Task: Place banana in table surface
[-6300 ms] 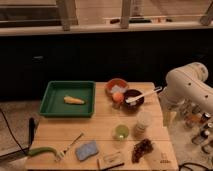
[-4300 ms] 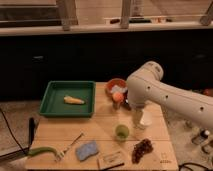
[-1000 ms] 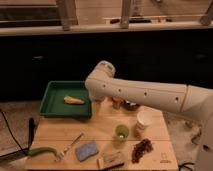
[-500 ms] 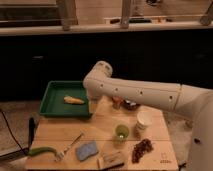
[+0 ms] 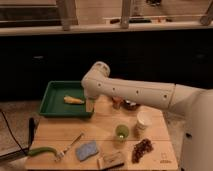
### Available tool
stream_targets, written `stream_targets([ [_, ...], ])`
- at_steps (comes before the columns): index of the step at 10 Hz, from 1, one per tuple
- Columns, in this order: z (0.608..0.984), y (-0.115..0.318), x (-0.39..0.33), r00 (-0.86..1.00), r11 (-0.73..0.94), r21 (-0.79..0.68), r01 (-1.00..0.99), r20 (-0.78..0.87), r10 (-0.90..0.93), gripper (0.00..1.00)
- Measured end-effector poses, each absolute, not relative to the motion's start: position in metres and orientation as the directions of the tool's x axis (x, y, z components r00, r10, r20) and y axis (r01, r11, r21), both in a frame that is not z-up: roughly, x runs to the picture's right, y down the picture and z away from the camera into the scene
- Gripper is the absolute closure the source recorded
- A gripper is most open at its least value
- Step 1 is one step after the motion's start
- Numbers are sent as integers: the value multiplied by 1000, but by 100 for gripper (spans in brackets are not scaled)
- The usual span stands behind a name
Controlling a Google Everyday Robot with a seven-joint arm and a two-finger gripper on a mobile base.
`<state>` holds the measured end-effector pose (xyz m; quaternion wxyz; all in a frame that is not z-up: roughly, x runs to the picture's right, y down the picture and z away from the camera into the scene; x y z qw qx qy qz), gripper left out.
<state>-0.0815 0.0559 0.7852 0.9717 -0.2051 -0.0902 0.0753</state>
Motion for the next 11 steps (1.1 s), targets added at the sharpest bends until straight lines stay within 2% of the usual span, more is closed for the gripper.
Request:
stream_targets([
  [1, 788, 56, -85, 970, 903, -414, -114, 150, 191, 23],
  [3, 793, 58, -87, 966, 900, -416, -130, 152, 210, 38],
  [4, 796, 57, -92, 963, 898, -418, -137, 156, 219, 49],
  [6, 801, 56, -111, 958, 896, -421, -143, 168, 232, 64],
  [9, 804, 66, -108, 953, 890, -430, -152, 176, 247, 95],
  [11, 804, 71, -105, 948, 887, -434, -160, 184, 260, 100],
])
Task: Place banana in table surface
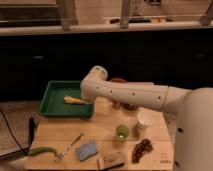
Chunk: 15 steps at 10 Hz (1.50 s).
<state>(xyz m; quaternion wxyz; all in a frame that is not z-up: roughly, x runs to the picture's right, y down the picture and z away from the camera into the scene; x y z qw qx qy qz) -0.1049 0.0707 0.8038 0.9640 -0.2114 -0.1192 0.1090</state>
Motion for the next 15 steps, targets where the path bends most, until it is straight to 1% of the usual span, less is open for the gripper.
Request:
stream_targets([
  [8, 799, 90, -118, 933, 875, -458, -155, 224, 283, 100],
  [15, 797, 103, -105, 914, 863, -478, -166, 253, 316, 100],
])
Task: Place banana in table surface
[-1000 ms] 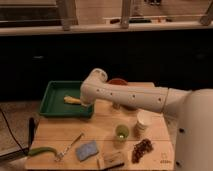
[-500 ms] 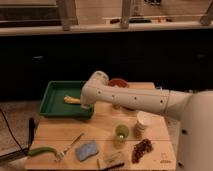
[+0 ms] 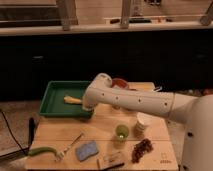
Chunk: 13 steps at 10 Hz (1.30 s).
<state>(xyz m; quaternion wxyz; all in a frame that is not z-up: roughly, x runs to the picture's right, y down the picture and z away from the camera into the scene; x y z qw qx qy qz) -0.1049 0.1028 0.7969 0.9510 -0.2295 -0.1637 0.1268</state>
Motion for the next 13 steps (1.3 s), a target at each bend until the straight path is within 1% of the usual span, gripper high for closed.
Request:
stream_targets([
  [10, 802, 113, -64, 878, 835, -504, -218, 273, 394, 100],
  [11, 804, 114, -60, 872, 831, -510, -225, 276, 405, 98],
  [12, 805, 114, -57, 871, 830, -508, -228, 275, 408, 94],
  [13, 804, 113, -56, 870, 834, -503, -229, 278, 406, 86],
])
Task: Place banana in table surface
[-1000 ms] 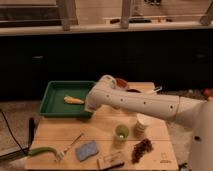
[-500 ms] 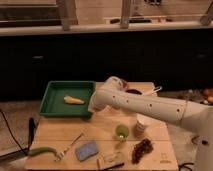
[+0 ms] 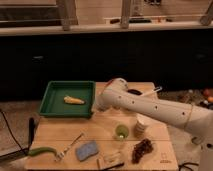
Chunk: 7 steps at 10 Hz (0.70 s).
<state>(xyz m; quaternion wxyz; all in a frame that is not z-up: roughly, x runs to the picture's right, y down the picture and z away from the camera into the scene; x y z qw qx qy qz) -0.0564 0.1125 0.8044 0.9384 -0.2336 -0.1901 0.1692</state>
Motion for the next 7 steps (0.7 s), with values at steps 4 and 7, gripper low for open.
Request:
stream_targets([
  [4, 803, 102, -72, 871, 848, -488, -208, 301, 387, 44],
  [7, 808, 90, -87, 874, 860, -480, -175, 326, 360, 21],
])
